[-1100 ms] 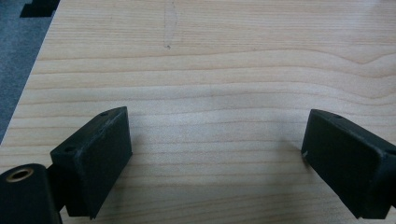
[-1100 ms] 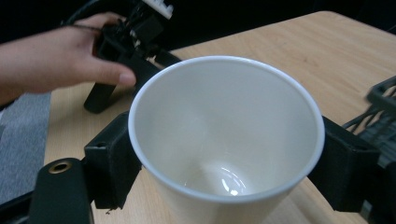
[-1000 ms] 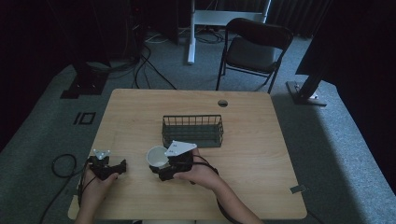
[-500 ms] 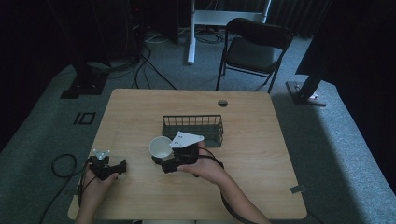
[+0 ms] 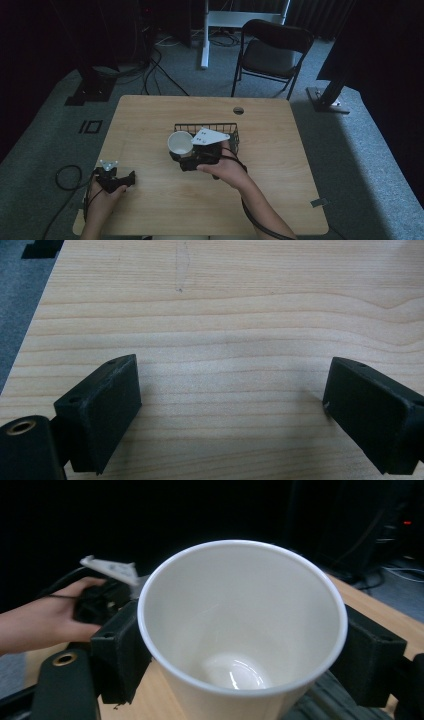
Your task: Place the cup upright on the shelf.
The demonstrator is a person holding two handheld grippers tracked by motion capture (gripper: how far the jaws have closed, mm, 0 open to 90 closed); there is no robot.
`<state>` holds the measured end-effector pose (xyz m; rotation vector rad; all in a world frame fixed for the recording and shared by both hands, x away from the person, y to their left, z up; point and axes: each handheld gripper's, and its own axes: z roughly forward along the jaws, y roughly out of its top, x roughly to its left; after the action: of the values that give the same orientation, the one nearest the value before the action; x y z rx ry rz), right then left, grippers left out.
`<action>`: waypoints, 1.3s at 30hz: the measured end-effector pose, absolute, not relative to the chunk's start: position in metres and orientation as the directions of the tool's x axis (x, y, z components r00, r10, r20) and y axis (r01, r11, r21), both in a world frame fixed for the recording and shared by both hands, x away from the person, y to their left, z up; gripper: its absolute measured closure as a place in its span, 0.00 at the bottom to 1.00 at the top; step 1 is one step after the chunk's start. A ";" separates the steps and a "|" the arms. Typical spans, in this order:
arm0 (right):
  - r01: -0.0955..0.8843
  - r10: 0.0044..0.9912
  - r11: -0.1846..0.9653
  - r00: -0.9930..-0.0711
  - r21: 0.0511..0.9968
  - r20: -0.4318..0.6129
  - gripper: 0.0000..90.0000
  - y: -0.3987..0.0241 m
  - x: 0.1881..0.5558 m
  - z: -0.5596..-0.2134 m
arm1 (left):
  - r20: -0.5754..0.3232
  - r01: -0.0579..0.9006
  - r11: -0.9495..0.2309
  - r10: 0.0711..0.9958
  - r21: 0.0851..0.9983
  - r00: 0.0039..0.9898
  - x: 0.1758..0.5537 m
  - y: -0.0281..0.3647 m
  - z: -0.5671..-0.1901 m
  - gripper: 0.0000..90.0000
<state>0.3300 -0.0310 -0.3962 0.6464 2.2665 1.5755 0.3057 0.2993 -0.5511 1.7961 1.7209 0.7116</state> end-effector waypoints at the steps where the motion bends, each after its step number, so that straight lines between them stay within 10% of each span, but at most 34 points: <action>1: 0.192 0.534 0.295 -0.846 0.936 0.005 0.21 -0.033 0.332 -0.395 | 0.003 0.710 -0.032 0.999 0.704 0.042 0.306 0.299 -0.551 0.10; 39: 0.342 0.863 0.214 -0.505 0.915 -0.013 0.22 -0.113 0.409 -0.426 | 0.003 0.709 -0.031 0.999 0.704 0.041 0.306 0.299 -0.551 0.10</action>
<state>0.4091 -0.1129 -0.4258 1.1114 1.9564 1.2656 0.3057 0.2993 -0.5511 1.7952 1.7208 0.7119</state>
